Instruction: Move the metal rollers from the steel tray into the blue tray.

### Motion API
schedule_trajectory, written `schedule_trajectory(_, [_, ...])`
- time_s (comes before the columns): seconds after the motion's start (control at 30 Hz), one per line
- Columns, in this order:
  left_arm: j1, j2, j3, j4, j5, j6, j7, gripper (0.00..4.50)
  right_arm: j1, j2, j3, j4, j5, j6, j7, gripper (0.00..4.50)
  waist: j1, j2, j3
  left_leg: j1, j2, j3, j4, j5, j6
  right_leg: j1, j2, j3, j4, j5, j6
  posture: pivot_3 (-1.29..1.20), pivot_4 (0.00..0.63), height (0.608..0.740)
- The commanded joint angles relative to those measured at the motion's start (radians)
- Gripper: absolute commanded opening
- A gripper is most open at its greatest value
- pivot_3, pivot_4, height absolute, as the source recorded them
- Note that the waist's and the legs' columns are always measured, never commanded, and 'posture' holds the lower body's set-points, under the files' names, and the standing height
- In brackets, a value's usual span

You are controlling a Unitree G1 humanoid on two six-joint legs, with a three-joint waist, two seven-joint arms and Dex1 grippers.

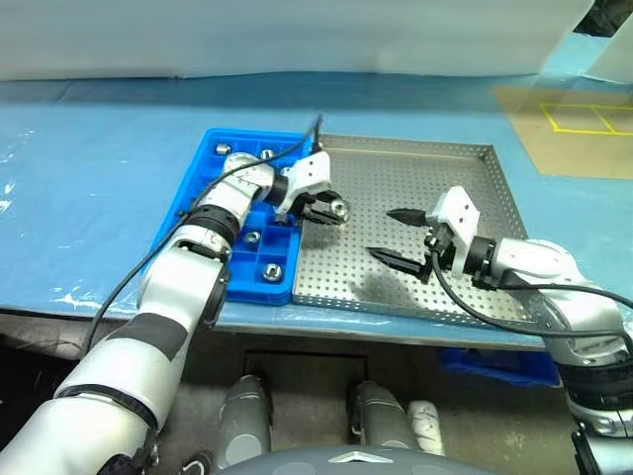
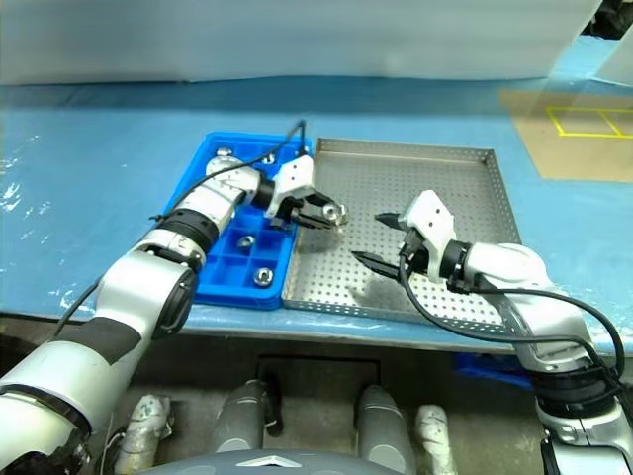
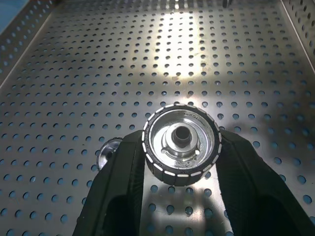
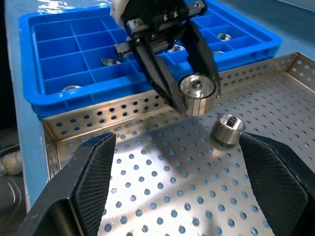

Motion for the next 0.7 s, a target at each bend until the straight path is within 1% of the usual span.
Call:
schedule_trajectory(0.03, [0.027, 0.074, 0.053, -0.14, -0.079, 0.08, -0.04, 1.73, -0.057, 0.004, 0.026, 0.032, -0.007, -0.041, 0.048, 4.11, 0.011, 0.0, 0.0, 0.0, 0.0, 0.0, 0.0, 0.0, 0.0, 0.0, 0.0, -0.001, 0.0, 0.0, 0.0, -0.1, 0.15, 0.74])
schedule_trajectory(0.17, [0.144, 0.203, 0.062, -0.391, -0.113, 0.197, -0.061, 1.73, -0.12, 0.03, 0.066, 0.089, -0.019, -0.071, 0.094, 4.11, 0.03, 0.0, 0.0, -0.001, 0.001, 0.0, 0.0, 0.0, 0.0, 0.0, 0.0, -0.001, 0.0, 0.0, 0.0, -0.03, 0.15, 0.74])
schedule_trajectory(0.3, [0.319, 0.349, 0.09, -0.711, -0.188, 0.382, -0.099, 1.73, -0.206, 0.099, 0.111, 0.139, -0.027, -0.092, 0.112, 4.11, 0.047, 0.001, 0.001, -0.001, 0.001, 0.0, -0.002, 0.001, -0.001, -0.002, 0.0, -0.002, 0.001, 0.0, 0.0, 0.03, 0.15, 0.74])
schedule_trajectory(0.43, [0.464, 0.481, 0.11, -0.92, -0.239, 0.513, -0.115, 1.73, -0.279, 0.166, 0.141, 0.194, -0.039, -0.115, 0.127, 4.11, 0.067, 0.001, 0.001, -0.001, 0.002, 0.0, -0.004, 0.002, -0.004, -0.003, 0.0, -0.003, 0.002, 0.0, 0.0, 0.07, 0.15, 0.74])
schedule_trajectory(0.53, [0.532, 0.544, 0.123, -1.018, -0.283, 0.588, -0.112, 1.73, -0.309, 0.19, 0.148, 0.219, -0.039, -0.12, 0.141, 4.11, 0.081, 0.001, 0.001, -0.001, 0.002, 0.0, -0.005, 0.003, -0.005, -0.003, 0.0, -0.003, 0.002, 0.0, 0.0, 0.1, 0.15, 0.74])
schedule_trajectory(0.6, [0.566, 0.578, 0.124, -1.048, -0.288, 0.603, -0.098, 1.73, -0.318, 0.202, 0.156, 0.234, -0.045, -0.126, 0.149, 4.11, 0.091, 0.001, 0.001, -0.001, 0.001, 0.0, -0.005, 0.003, -0.006, -0.003, 0.0, -0.003, 0.002, 0.0, 0.0, 0.11, 0.15, 0.74])
schedule_trajectory(0.7, [0.608, 0.615, 0.125, -1.068, -0.288, 0.608, -0.071, 1.73, -0.328, 0.227, 0.171, 0.255, -0.055, -0.134, 0.157, 4.11, 0.091, 0.001, 0.001, 0.0, 0.001, 0.0, -0.006, 0.004, -0.008, -0.003, 0.0, -0.003, 0.003, 0.0, 0.0, 0.13, 0.15, 0.74])
